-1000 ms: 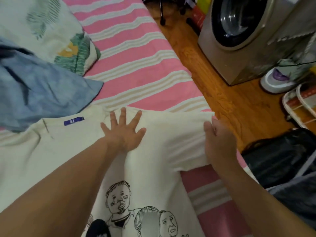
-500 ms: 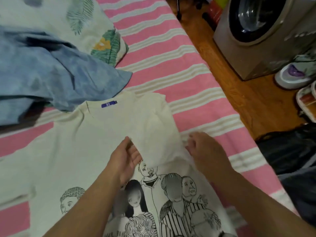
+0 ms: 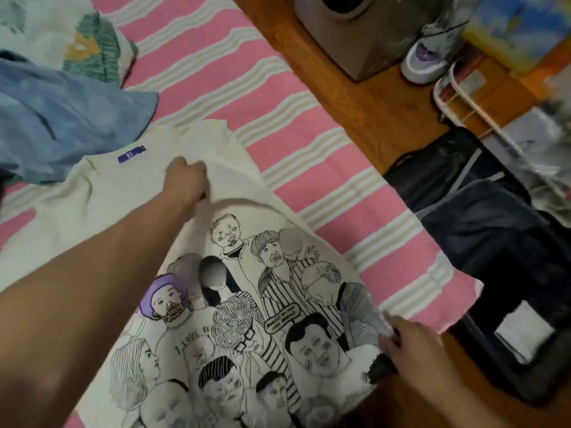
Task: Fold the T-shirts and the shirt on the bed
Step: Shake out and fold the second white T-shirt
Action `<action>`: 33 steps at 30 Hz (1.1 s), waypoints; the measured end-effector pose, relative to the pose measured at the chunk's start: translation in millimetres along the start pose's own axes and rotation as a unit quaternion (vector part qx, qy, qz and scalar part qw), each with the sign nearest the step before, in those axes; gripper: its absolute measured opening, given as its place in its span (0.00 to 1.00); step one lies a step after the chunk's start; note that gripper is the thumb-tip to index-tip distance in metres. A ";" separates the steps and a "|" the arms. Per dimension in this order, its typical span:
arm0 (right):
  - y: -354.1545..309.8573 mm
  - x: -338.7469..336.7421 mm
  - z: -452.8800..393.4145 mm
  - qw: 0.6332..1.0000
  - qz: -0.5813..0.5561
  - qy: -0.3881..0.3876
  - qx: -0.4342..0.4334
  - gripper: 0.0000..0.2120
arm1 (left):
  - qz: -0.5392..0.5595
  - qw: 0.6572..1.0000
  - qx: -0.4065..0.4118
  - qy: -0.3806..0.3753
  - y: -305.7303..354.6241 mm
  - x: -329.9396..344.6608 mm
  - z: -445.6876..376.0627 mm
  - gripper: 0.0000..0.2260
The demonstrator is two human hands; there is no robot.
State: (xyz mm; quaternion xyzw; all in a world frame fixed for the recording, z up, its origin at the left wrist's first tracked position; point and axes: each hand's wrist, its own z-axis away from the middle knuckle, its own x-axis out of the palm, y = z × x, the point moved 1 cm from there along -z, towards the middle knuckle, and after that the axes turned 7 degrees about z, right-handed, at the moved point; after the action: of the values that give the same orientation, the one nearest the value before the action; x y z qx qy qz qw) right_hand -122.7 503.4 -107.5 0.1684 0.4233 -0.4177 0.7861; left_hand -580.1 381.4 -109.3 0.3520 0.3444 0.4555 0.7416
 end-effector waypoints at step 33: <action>-124.0 126.5 145.7 0.923 0.140 0.010 -0.358 0.08 | 0.041 0.972 -0.164 0.160 -113.1 -199.0 102.6 0.09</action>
State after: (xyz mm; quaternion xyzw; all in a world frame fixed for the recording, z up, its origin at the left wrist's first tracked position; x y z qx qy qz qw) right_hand -108.4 274.6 -113.3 -0.0625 0.5249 -0.1221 0.8400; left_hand -515.1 139.2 -113.1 0.1615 0.3644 0.5867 0.7049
